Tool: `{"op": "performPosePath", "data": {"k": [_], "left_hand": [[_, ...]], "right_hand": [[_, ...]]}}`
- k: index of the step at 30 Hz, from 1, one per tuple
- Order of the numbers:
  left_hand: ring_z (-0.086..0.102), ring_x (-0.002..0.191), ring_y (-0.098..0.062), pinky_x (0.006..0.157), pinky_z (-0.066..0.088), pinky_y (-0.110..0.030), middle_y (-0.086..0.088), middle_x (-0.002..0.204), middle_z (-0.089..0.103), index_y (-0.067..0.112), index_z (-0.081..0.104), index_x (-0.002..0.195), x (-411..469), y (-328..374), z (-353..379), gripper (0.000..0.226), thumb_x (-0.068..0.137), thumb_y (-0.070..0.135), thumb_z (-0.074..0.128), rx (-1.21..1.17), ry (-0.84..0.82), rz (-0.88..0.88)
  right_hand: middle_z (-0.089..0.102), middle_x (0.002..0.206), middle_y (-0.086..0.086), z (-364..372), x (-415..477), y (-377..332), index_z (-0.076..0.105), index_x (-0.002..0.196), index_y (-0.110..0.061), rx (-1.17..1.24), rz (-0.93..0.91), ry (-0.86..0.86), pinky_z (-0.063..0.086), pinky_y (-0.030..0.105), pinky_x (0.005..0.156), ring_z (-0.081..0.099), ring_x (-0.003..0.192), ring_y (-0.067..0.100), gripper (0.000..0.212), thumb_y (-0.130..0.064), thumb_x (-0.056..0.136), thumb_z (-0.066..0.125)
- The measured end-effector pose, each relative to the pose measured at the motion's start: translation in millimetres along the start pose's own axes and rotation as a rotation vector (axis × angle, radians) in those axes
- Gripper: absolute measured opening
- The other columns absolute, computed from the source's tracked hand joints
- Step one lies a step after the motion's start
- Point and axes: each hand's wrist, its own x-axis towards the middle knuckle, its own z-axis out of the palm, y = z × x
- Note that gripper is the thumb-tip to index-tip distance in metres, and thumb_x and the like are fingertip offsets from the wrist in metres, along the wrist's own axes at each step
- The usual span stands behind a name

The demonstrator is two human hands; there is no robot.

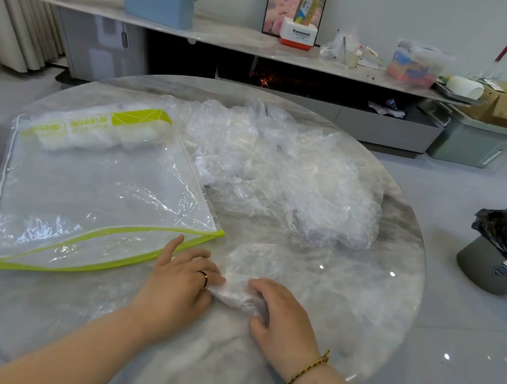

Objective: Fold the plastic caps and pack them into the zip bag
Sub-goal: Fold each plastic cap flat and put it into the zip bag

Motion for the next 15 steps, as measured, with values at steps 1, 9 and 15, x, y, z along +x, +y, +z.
{"op": "performPosePath", "data": {"k": [1, 9, 15], "left_hand": [[0.047, 0.095, -0.004, 0.107, 0.006, -0.021, 0.022, 0.076, 0.065, 0.029, 0.072, 0.067, -0.2, 1.8, -0.5, 0.032, 0.063, 0.029, 0.040, -0.073, 0.053, -0.004], [0.046, 0.054, -0.001, 0.063, 0.032, -0.003, 0.009, 0.048, 0.047, 0.014, 0.053, 0.057, 3.4, 20.7, -14.9, 0.037, 0.070, 0.049, 0.053, -0.695, 0.006, -0.490], [0.046, 0.040, -0.003, 0.046, 0.034, -0.015, 0.009, 0.051, 0.046, 0.019, 0.060, 0.097, 4.6, 19.9, -3.2, 0.011, 0.088, 0.013, 0.059, -0.676, 0.021, -0.730]], "right_hand": [[0.055, 0.115, -0.010, -1.0, -0.5, 0.1, 0.055, 0.122, -0.016, 0.100, 0.076, -0.030, 0.027, -0.001, 0.087, 0.050, 0.108, 0.003, 0.042, -0.019, 0.080, 0.048], [0.050, 0.058, -0.008, 1.4, 1.9, -6.7, 0.059, 0.070, -0.011, 0.511, 0.373, 0.081, 0.035, 0.011, 0.054, 0.044, 0.054, 0.001, 0.016, -0.011, 0.085, 0.059], [0.064, 0.078, 0.015, 8.6, 3.4, -9.1, 0.060, 0.085, -0.003, 0.477, 0.409, 0.147, 0.045, 0.027, 0.065, 0.049, 0.067, 0.012, 0.009, -0.012, 0.084, 0.061]]}}
